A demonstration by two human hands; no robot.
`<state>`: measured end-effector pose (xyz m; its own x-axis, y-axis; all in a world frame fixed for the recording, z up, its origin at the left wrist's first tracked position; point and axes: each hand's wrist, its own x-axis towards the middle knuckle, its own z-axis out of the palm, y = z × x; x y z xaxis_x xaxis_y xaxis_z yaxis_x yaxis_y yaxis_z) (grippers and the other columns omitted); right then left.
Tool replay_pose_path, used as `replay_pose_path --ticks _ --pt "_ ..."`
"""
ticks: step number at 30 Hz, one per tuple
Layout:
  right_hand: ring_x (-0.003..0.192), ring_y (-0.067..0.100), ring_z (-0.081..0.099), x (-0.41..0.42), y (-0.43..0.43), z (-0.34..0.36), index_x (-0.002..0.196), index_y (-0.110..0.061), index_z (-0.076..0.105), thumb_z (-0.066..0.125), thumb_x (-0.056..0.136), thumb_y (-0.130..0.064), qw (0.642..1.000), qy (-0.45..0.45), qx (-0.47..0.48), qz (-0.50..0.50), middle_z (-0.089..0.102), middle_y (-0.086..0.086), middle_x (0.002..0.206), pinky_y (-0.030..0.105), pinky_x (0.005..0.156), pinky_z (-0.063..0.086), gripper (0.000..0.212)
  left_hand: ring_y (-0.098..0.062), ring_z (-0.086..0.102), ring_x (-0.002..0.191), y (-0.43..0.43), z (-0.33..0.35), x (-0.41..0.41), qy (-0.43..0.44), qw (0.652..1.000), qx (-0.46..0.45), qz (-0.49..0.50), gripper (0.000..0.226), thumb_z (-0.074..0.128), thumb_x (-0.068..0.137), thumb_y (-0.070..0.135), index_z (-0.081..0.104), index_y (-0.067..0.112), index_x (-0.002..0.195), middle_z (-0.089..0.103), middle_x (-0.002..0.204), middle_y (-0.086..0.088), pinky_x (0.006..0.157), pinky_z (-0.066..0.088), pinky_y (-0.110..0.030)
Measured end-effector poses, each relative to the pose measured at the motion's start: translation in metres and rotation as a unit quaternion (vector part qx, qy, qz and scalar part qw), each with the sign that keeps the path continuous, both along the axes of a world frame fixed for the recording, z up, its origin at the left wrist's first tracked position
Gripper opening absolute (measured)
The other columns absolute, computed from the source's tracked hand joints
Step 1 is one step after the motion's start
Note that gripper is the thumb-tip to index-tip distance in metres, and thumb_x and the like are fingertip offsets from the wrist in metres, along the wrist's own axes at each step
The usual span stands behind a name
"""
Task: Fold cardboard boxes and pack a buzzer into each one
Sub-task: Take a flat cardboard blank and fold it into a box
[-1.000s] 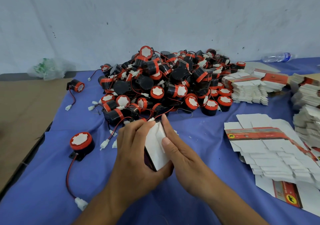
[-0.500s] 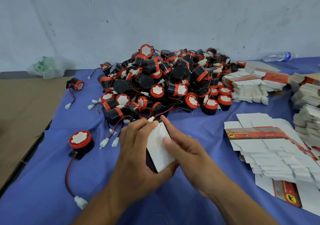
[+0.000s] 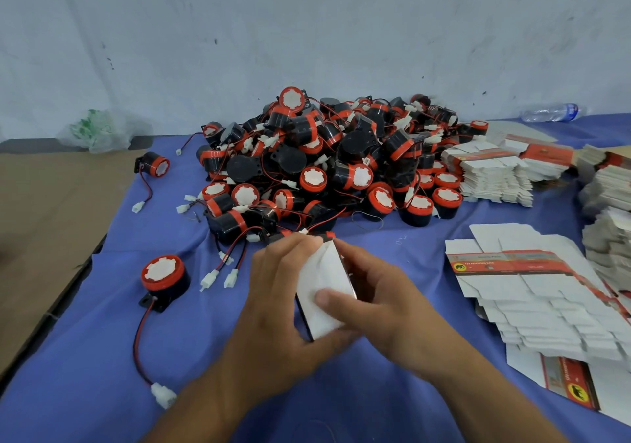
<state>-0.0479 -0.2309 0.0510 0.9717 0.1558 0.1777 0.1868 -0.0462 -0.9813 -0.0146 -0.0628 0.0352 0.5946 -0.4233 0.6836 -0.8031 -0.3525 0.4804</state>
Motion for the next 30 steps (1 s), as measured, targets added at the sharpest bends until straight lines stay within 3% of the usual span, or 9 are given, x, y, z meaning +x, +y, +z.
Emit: replay_pose_path --ticks 3,6,9,14,17,20,23,27,30 --pt "0.104 0.013 0.063 -0.001 -0.013 0.003 0.13 -0.034 0.057 0.077 0.084 -0.035 0.969 -0.118 -0.215 -0.032 0.066 -0.012 0.114 0.033 0.09 0.053 0.05 -0.021 0.03 0.142 0.006 -0.001 0.006 -0.011 0.998 0.041 -0.041 0.094 0.071 0.076 0.062 0.032 0.013 0.146 0.027 0.154 0.006 0.114 0.026 -0.024" --pt "0.097 0.021 0.053 0.001 -0.027 -0.003 0.121 -0.021 0.061 0.077 0.079 -0.027 0.817 -0.291 -0.49 -0.089 0.059 -0.006 0.105 0.037 0.092 0.041 0.045 -0.022 0.032 0.142 0.015 -0.002 0.017 -0.084 0.987 0.137 -0.016 0.08 0.065 0.087 0.051 0.033 0.01 0.148 0.028 0.158 -0.002 0.115 0.03 -0.031" --pt "0.105 0.027 0.057 0.001 -0.024 -0.008 0.107 -0.014 0.064 0.074 0.074 -0.022 0.758 -0.321 -0.563 -0.07 0.062 0.0 0.106 0.037 0.099 0.04 0.035 -0.027 0.046 0.127 0.015 -0.01 0.024 -0.134 0.963 0.232 0.018 0.066 0.062 0.087 0.05 0.05 0.01 0.139 0.046 0.144 -0.007 0.102 0.046 -0.045" --pt "0.123 0.033 0.058 0.002 -0.009 -0.01 0.094 -0.01 0.063 0.086 0.068 -0.032 0.748 -0.197 -0.615 -0.156 0.063 0.01 0.119 0.039 0.096 0.052 0.042 -0.027 0.056 0.101 0.014 -0.01 0.025 -0.142 0.947 0.262 0.121 0.052 0.068 0.077 0.053 0.069 0.011 0.108 0.061 0.106 -0.006 0.085 0.045 -0.039" --pt "0.12 0.026 0.048 0.001 0.004 -0.015 0.104 -0.017 0.051 0.069 0.084 -0.033 0.737 -0.109 -0.64 -0.188 0.052 0.005 0.121 0.033 0.099 0.042 0.031 -0.025 0.059 0.074 0.009 -0.011 0.02 -0.123 0.954 0.246 0.117 0.041 0.079 0.074 0.04 0.07 0.008 0.099 0.061 0.087 -0.005 0.064 0.052 -0.039" --pt "0.105 0.024 0.056 -0.004 0.012 -0.02 0.102 -0.019 0.044 0.07 0.084 -0.029 0.739 -0.024 -0.638 -0.217 0.047 0.007 0.127 0.027 0.074 0.044 0.032 -0.023 0.059 0.067 0.004 -0.014 0.012 -0.051 0.968 0.232 0.077 0.041 0.086 0.072 0.031 0.067 0.008 0.101 0.059 0.089 -0.004 0.055 0.053 -0.037" --pt "0.093 0.027 0.063 0.0 0.011 -0.024 0.108 -0.017 0.037 0.059 0.093 -0.031 0.757 0.054 -0.62 -0.198 0.03 0.008 0.146 0.028 0.052 0.031 0.031 -0.016 0.058 0.078 0.004 -0.016 0.008 0.04 0.985 0.163 0.03 0.038 0.072 0.082 0.04 0.061 0.013 0.106 0.054 0.1 0.003 0.065 0.052 -0.035" --pt "0.098 0.028 0.06 -0.004 0.008 -0.026 0.104 -0.02 0.032 0.059 0.089 -0.054 0.783 0.056 -0.597 -0.165 0.025 0.005 0.143 0.033 0.063 0.034 0.046 -0.01 0.057 0.074 0.005 -0.017 0.011 0.132 0.988 0.078 0.002 0.031 0.065 0.084 0.049 0.059 0.02 0.092 0.054 0.09 0.012 0.067 0.048 -0.024" --pt "0.111 0.027 0.049 -0.012 0.004 -0.031 0.112 -0.026 0.045 0.058 0.086 -0.062 0.794 0.014 -0.593 -0.132 0.018 0.0 0.144 0.035 0.086 0.038 0.046 -0.012 0.051 0.065 0.009 -0.016 0.019 0.177 0.983 0.033 0.017 0.038 0.055 0.087 0.056 0.057 0.02 0.074 0.053 0.074 0.007 0.059 0.04 -0.018"
